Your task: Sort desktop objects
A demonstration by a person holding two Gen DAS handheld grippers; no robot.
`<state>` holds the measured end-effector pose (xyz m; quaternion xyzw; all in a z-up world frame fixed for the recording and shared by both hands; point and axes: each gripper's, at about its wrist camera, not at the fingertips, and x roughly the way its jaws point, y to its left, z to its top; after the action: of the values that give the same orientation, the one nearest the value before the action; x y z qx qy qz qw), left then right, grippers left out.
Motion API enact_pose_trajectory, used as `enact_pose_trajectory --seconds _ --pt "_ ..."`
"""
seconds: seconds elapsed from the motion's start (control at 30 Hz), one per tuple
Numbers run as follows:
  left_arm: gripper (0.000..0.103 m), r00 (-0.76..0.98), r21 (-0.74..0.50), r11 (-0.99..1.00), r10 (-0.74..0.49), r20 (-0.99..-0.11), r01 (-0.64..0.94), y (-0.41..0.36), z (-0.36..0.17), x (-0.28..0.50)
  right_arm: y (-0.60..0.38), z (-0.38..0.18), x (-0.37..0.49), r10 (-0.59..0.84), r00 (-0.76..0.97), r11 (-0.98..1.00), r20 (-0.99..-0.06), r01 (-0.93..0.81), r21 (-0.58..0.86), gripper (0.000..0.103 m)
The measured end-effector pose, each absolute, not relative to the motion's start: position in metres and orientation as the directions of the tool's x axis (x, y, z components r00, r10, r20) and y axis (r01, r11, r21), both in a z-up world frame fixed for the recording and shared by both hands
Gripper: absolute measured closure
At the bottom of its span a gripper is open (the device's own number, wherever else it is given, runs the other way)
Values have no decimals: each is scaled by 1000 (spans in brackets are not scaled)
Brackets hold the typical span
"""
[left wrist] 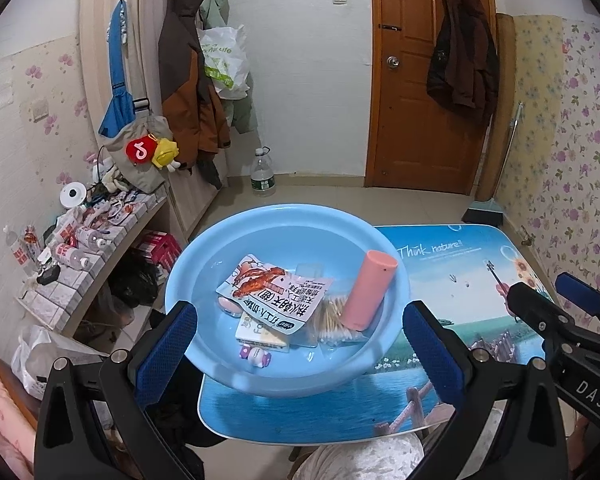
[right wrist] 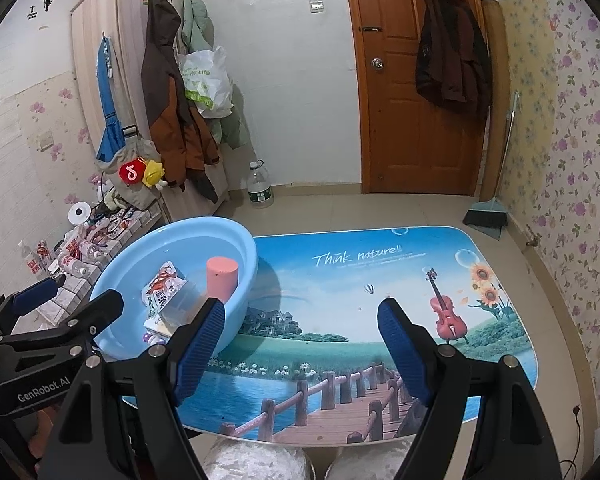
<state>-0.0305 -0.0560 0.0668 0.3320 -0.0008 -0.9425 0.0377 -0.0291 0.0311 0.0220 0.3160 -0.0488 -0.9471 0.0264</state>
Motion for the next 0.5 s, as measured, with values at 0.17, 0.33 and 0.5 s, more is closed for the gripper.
enact_pose_trajectory --seconds 0.17,0.33,0.5 --pt "0 -778 25 -998 -66 -625 64 -51 67 -30 35 23 -28 -76 -800 -994 -596 13 109 22" --pt "0 -776 30 -998 -62 -628 56 -46 64 -30 38 22 -27 -72 -798 -994 -598 7 111 22" --pt "0 -783 35 -998 -59 -619 48 -43 65 -29 43 21 -26 -68 -800 -993 -596 -3 117 22"
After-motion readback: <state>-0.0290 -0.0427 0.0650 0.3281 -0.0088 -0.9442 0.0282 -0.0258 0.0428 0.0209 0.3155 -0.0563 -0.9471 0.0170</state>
